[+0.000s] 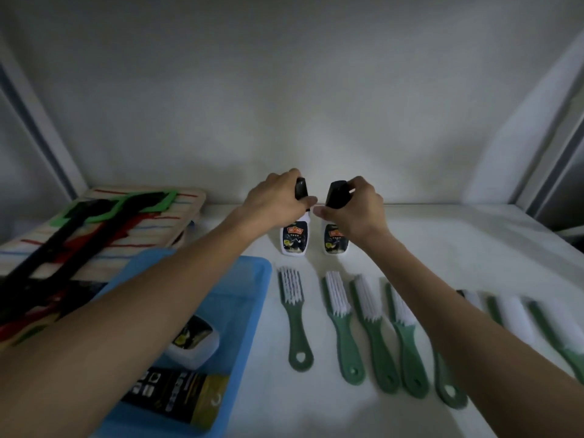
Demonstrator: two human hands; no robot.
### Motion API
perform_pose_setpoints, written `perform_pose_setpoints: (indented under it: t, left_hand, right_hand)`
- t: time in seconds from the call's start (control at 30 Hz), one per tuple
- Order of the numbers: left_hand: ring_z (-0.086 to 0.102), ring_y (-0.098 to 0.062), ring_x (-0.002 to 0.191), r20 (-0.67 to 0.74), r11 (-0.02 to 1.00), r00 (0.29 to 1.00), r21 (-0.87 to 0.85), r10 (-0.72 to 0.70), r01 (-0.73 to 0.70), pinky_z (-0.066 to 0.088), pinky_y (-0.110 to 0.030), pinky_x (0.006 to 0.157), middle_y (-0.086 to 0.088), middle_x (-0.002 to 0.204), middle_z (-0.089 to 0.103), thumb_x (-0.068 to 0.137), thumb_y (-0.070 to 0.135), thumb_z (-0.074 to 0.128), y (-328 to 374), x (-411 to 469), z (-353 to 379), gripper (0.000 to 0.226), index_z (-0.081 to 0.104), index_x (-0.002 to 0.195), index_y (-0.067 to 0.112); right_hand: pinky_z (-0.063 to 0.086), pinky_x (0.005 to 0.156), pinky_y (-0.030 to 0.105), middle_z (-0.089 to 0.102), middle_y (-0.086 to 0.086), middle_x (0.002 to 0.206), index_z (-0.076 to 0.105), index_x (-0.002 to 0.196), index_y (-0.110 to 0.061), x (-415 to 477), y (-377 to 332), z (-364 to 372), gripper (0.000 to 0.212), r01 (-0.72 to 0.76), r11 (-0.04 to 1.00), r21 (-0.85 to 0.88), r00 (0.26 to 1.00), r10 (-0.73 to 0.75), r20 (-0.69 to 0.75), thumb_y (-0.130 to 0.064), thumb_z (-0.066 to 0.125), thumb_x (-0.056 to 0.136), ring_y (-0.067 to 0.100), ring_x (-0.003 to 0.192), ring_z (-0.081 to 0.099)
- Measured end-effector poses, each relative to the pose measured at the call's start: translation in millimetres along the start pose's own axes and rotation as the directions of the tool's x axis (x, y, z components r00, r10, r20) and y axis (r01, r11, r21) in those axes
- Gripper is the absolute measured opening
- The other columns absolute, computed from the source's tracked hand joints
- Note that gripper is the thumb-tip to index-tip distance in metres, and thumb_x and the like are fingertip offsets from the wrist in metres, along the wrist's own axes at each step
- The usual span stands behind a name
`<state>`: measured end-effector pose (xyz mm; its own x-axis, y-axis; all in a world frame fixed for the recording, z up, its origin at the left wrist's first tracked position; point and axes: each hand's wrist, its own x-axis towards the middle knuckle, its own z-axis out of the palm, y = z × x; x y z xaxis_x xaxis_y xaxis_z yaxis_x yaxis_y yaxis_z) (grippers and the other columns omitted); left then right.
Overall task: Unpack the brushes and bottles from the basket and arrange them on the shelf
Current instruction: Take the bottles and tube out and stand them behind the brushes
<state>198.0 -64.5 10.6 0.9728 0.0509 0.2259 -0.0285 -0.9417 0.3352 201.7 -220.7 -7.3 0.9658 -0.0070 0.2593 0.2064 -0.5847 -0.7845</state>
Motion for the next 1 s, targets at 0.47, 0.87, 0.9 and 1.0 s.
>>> perform_pose_setpoints:
  t: [0.47, 0.87, 0.9, 1.0]
  left_hand:
    - [0.061, -0.016, 0.079, -0.040, 0.996, 0.995, 0.024, -0.090, 0.091, 0.048, -0.030, 0.066, 0.000, 0.095, 0.066, 0.075, 0.047, 0.076, -32, -112, -95, 0.038, 0.059, 0.096, 0.019]
    - [0.058, -0.012, 0.109, 0.693, 0.930, 0.700, 0.348, -0.172, -0.116, 0.048, -0.030, 0.096, 0.011, 0.119, 0.059, 0.074, 0.052, 0.068, -99, -224, -83, 0.029, 0.058, 0.097, 0.038]
    - [0.061, -0.011, 0.102, 0.689, 0.926, 0.705, 0.355, -0.168, -0.127, 0.050, -0.032, 0.092, 0.013, 0.113, 0.062, 0.071, 0.057, 0.065, -103, -224, -84, 0.031, 0.057, 0.093, 0.036]
    - [0.062, -0.007, 0.082, 0.669, 0.922, 0.726, 0.364, -0.161, -0.132, 0.053, -0.026, 0.072, 0.013, 0.093, 0.063, 0.066, 0.059, 0.067, -107, -224, -91, 0.038, 0.058, 0.091, 0.031]
  right_hand:
    - [0.044, 0.089, 0.032, 0.048, 0.018, 0.125, 0.046, 0.120, -0.004, -82, -62, 1, 0.043, 0.066, 0.993, -0.093, 0.992, -0.056, 0.114, -0.017, 0.066, 0.084, 0.035, 0.110, 0.054]
    - [0.035, 0.048, 0.026, 0.051, 0.005, 0.080, 0.047, 0.092, -0.008, -148, -117, 106, 0.026, 0.269, 0.935, -0.231, 0.591, 0.029, 0.806, -0.028, 0.061, 0.087, 0.017, 0.063, 0.048]
    - [0.035, 0.048, 0.025, 0.052, 0.007, 0.085, 0.048, 0.096, -0.007, -148, -119, 104, 0.027, 0.258, 0.939, -0.226, 0.593, 0.031, 0.805, -0.028, 0.062, 0.086, 0.019, 0.066, 0.050]
    - [0.038, 0.047, 0.025, 0.054, 0.009, 0.092, 0.053, 0.097, -0.005, -145, -119, 86, 0.029, 0.210, 0.968, -0.139, 0.655, -0.034, 0.755, -0.026, 0.066, 0.083, 0.023, 0.080, 0.054]
